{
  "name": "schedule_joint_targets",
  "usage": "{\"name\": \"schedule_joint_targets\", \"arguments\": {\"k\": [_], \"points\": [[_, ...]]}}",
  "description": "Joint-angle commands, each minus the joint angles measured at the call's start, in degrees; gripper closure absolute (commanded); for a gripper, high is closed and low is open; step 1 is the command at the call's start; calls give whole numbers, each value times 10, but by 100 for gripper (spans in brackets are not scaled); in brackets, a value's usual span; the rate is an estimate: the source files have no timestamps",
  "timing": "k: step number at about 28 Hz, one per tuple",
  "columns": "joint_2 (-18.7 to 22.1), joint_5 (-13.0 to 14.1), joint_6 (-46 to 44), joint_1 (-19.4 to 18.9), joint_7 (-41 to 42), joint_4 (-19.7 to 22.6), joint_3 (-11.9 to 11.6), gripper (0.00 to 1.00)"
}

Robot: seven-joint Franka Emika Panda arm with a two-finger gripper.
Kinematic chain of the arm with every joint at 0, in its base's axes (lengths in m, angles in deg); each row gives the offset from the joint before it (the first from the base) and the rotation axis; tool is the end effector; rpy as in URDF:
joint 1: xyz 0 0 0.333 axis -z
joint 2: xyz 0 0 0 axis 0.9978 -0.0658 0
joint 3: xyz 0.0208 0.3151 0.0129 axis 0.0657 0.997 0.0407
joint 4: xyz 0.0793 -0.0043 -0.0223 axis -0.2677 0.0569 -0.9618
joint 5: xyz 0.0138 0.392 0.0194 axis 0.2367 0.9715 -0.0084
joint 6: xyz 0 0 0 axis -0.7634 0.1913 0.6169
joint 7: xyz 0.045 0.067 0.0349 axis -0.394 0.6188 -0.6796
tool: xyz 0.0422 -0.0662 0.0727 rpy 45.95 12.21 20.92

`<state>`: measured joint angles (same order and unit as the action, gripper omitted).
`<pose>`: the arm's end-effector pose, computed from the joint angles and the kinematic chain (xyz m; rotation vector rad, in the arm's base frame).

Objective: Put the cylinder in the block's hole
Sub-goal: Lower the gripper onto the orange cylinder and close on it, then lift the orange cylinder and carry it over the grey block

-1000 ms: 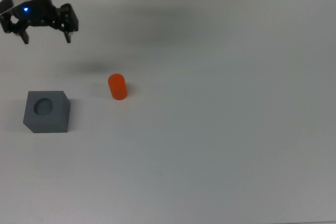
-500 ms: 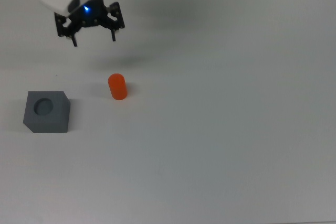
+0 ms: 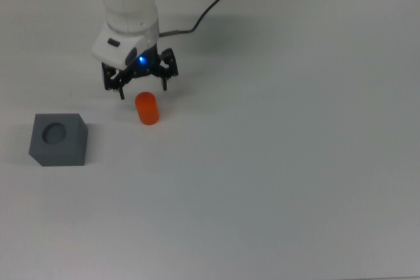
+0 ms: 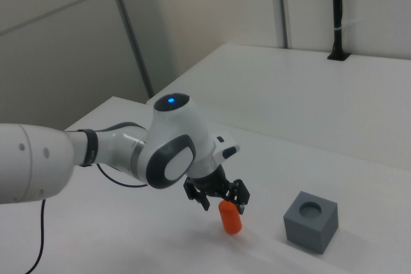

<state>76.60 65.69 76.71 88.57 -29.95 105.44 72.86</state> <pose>0.6007 -0.0396 0.3715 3.0353 0.4601 0.2261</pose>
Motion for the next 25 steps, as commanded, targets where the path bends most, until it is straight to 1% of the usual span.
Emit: {"name": "schedule_joint_targets", "arguments": {"k": [1,3,4,5,8,9,10,15,16,17,21,22,23,25], "points": [[-18,-2,20,-3,-4,-12,3,0],[-23,-3,20,-3,-4,-14,4,0],[-26,-5,21,-3,-4,-17,5,4],[-27,-5,21,-3,-4,-17,5,13],[-28,-5,21,-3,-4,-18,7,45],[-28,-5,21,-2,-4,-18,8,53],[-28,-3,21,-3,-5,-20,8,66],[-28,0,20,-2,-6,-21,13,89],[-27,1,20,-2,-7,-25,13,98],[-27,2,18,-1,-7,-30,13,100],[-26,10,14,4,-8,-50,13,100],[-23,27,8,11,-14,-67,11,100],[-22,38,3,16,-16,-79,10,100],[-23,52,-8,28,-17,-105,8,100]]}}
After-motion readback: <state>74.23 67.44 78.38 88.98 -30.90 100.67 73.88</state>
